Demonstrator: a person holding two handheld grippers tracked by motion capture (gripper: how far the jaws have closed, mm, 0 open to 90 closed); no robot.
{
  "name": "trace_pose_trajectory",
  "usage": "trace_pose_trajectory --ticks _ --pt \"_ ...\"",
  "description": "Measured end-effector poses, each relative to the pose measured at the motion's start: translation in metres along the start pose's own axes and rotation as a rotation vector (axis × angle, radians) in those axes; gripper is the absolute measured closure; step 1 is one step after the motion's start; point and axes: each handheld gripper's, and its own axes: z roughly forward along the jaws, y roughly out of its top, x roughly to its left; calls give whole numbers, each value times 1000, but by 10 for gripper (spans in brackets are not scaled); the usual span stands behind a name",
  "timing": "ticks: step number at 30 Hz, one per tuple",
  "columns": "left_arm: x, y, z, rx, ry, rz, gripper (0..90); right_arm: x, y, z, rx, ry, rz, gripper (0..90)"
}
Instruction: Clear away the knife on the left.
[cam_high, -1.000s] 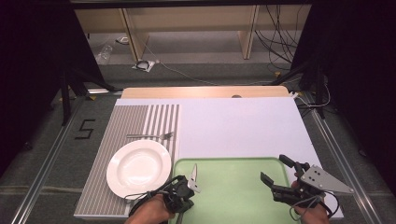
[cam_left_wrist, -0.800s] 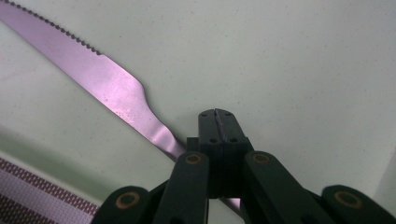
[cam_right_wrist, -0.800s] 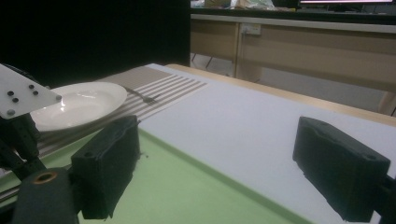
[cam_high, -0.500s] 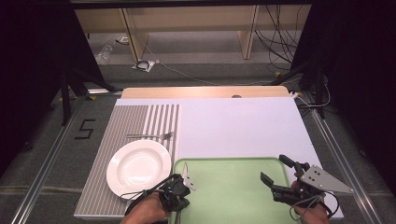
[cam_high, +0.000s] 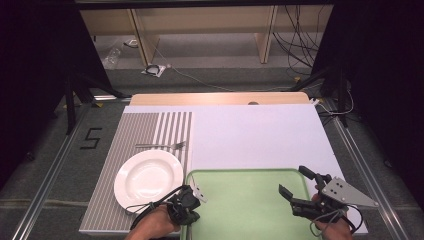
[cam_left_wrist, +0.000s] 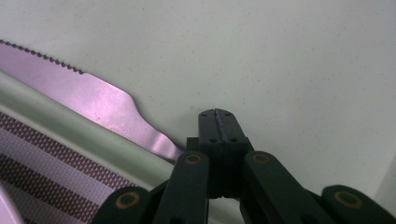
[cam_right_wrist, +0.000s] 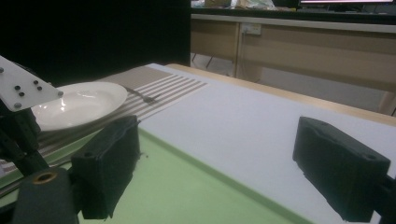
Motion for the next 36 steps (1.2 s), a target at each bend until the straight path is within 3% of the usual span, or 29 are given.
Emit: trace_pose_trajectory --ticks 12,19,23,24,27,36 --pt "5 -3 -2 -1 -9 -20 887 0 0 0 -1 0 3 156" --pt "10 -3 -10 -44 -22 -36 726 0 0 0 -2 2 2 156" --pt "11 -2 -15 -79 -15 -49 558 0 0 0 -2 4 2 156" --pt "11 -2 -17 -89 -15 -49 448 -1 0 0 1 3 2 156" --pt "13 -1 -23 -120 -15 -61 401 -1 0 0 -1 3 1 156" --pt "23 -2 -43 -199 42 -87 290 -1 0 0 -5 8 3 156"
